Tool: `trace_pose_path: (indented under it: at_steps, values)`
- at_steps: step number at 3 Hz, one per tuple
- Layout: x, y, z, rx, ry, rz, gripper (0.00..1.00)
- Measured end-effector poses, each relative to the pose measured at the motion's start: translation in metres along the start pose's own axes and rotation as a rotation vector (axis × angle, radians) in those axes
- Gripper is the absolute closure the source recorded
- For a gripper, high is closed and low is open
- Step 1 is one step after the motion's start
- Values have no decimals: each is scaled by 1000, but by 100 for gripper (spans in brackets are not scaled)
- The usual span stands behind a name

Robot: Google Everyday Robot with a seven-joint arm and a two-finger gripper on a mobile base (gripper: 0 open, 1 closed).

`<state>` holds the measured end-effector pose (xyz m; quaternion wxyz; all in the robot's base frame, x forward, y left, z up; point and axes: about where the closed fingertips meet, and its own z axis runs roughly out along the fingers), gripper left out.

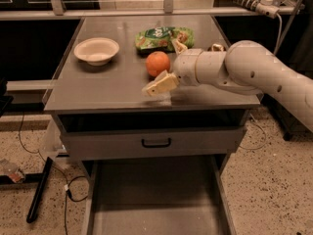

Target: Pick orange from middle drawer and place on counter

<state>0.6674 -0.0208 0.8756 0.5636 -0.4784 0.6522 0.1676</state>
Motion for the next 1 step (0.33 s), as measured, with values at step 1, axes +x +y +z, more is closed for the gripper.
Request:
trace_pose_path:
  at_steps: [1]
  values:
    - [0, 0, 0, 0, 0, 0, 0]
